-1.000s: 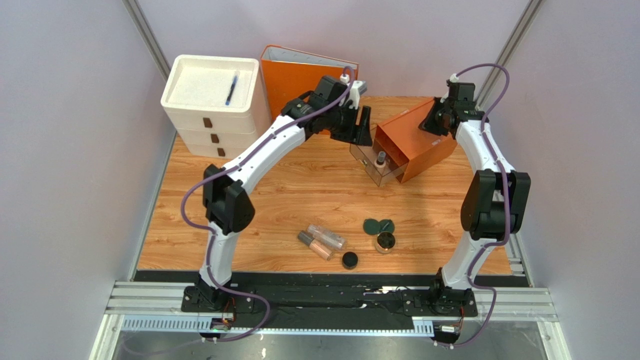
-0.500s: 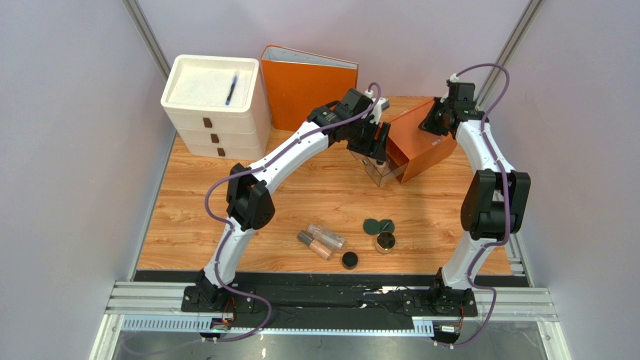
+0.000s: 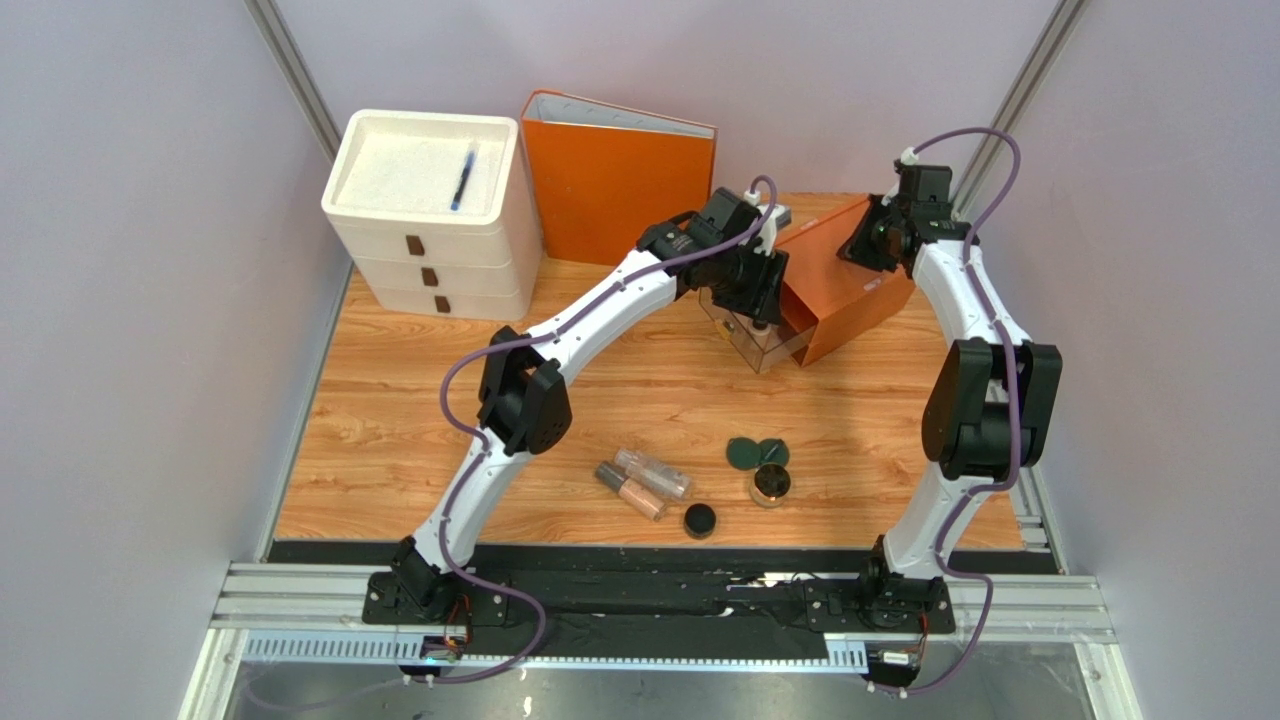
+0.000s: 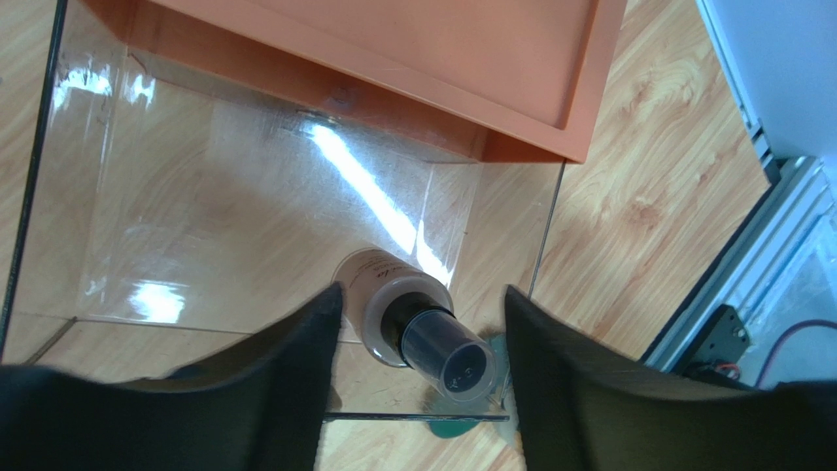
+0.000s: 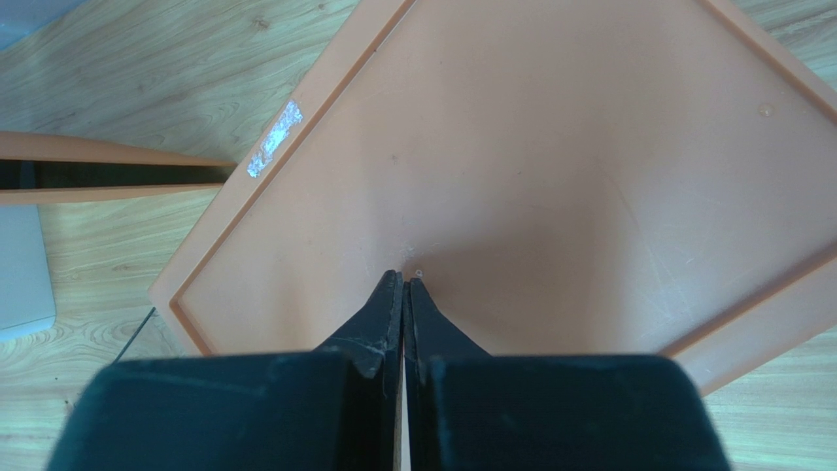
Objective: Organize the makeup
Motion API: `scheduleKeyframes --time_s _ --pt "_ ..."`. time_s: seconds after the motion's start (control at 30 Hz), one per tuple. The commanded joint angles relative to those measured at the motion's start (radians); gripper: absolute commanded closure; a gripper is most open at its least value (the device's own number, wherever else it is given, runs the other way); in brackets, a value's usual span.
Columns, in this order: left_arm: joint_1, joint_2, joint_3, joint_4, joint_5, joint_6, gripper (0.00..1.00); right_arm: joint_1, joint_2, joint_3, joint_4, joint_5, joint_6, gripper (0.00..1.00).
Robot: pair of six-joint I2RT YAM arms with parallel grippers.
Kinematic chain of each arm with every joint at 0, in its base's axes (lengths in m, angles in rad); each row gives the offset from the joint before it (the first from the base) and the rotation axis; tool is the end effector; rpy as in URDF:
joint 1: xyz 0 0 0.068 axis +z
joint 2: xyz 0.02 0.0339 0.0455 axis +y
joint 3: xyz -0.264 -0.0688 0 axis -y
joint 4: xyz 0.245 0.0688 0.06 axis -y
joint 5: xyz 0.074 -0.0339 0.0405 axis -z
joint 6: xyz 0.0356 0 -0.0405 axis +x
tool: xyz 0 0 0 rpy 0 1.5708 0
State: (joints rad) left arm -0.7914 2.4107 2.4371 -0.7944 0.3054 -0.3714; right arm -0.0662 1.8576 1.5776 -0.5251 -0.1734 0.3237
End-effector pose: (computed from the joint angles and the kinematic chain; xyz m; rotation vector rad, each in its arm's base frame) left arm 0.3702 -0.3899 0.2812 0.6761 2.3941 -0.8979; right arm 0.4218 -0.0218 0.2780 0.3799 2.3547 0.3287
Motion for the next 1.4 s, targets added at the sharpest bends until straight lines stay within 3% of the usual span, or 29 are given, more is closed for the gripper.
scheduleKeyframes --time_s 0.0,0.03,0.13,0.3,0.43,0.5,0.53,0.6,0.8,0.97,1.2,1.3,1.37 --pt "-0.003 0.014 0.063 0.024 0.003 -0.032 0.51 0.012 0.127 -0.093 -0.237 0.017 -0.034 1.00" --pt "-0.003 0.013 0.063 0.035 0.004 -0.037 0.63 0.012 0.127 -0.094 -0.237 0.017 -0.034 1.00" --pt "0.003 0.008 0.062 0.047 0.006 -0.050 0.80 0.012 0.124 -0.100 -0.236 0.015 -0.035 1.00" --pt "0.049 -0.042 -0.062 0.205 0.128 -0.197 0.94 0.012 0.124 -0.103 -0.236 0.015 -0.037 1.00" --pt "0.092 -0.039 -0.102 0.294 0.219 -0.329 0.99 0.012 0.126 -0.103 -0.236 0.009 -0.035 1.00" --pt "0.104 -0.018 -0.063 0.270 0.213 -0.347 0.92 0.012 0.126 -0.103 -0.237 0.006 -0.037 1.00" --pt "0.109 -0.010 -0.050 0.261 0.206 -0.348 0.71 0.012 0.127 -0.102 -0.237 0.002 -0.037 1.00" --pt "0.121 -0.007 -0.044 0.247 0.192 -0.368 0.49 0.012 0.127 -0.102 -0.237 -0.001 -0.037 1.00" --pt "0.126 -0.062 -0.044 0.265 0.150 -0.322 0.24 0.012 0.129 -0.102 -0.237 -0.006 -0.037 1.00" --pt "0.138 -0.081 0.005 0.198 0.106 -0.304 0.22 0.011 0.135 -0.099 -0.237 -0.012 -0.035 1.00" --pt "0.149 -0.228 -0.032 0.103 -0.121 -0.121 0.20 0.011 0.134 -0.100 -0.236 -0.015 -0.034 1.00" --pt "0.149 -0.309 -0.093 0.047 -0.161 -0.028 0.19 0.011 0.134 -0.099 -0.240 -0.015 -0.037 1.00" --pt "0.147 -0.392 -0.214 0.029 -0.175 0.025 0.19 0.011 0.134 -0.096 -0.236 -0.015 -0.035 1.00"
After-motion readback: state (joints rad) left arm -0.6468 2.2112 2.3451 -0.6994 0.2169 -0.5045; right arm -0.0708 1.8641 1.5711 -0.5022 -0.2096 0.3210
